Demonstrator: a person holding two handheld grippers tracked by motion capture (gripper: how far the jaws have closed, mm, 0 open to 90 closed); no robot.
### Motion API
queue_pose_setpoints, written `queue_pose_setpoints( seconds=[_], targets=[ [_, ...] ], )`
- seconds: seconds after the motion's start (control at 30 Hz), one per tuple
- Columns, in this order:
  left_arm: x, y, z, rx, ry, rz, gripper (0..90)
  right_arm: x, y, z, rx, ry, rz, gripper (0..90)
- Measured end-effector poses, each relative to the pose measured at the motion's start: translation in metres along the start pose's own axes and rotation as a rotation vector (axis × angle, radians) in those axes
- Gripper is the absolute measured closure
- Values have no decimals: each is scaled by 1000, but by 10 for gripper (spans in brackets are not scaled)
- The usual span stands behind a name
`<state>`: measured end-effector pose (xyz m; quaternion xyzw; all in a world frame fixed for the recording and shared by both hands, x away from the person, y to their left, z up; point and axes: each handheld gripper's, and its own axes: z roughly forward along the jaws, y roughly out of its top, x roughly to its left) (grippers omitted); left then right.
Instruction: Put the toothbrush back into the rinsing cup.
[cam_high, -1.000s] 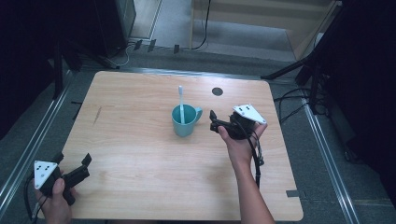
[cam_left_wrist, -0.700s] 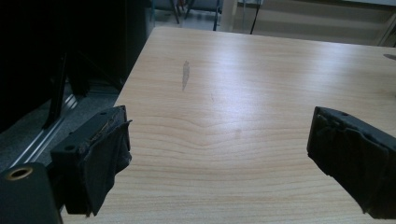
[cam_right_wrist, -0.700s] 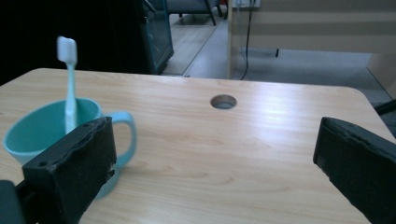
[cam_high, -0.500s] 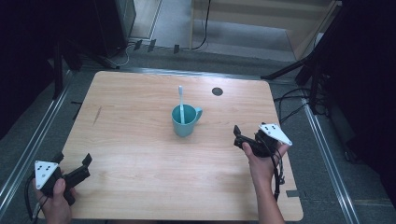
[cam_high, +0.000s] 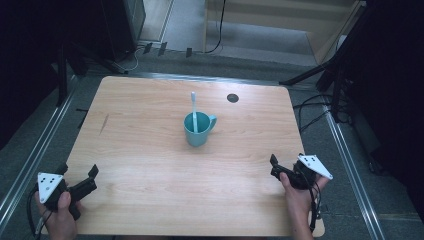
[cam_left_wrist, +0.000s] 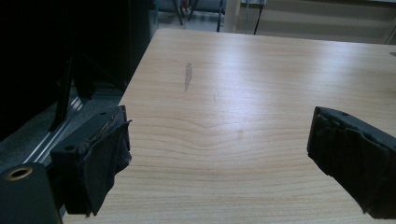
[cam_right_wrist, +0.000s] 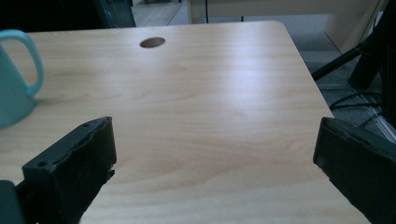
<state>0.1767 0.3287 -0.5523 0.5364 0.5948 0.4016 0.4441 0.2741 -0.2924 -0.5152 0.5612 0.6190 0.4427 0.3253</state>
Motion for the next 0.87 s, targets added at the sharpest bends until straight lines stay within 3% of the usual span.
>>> queue_pose_setpoints(
  seconds=[0.2,0.37,0.57,0.63,0.87],
  targets=[
    [0,0,0,-6,1,-6,60,-23,-12,-13,13,-26,6,0],
    [0,0,0,-3,3,2,59,-36,-23,-24,35,-21,6,0],
    [1,0,-1,-8,2,-6,59,-52,-36,-35,30,-16,49,0],
    [1,0,-1,-7,2,-9,59,-53,-36,-37,14,-3,74,0],
    [0,0,-1,-6,7,-2,60,-50,-39,-34,5,2,73,13]
  ],
)
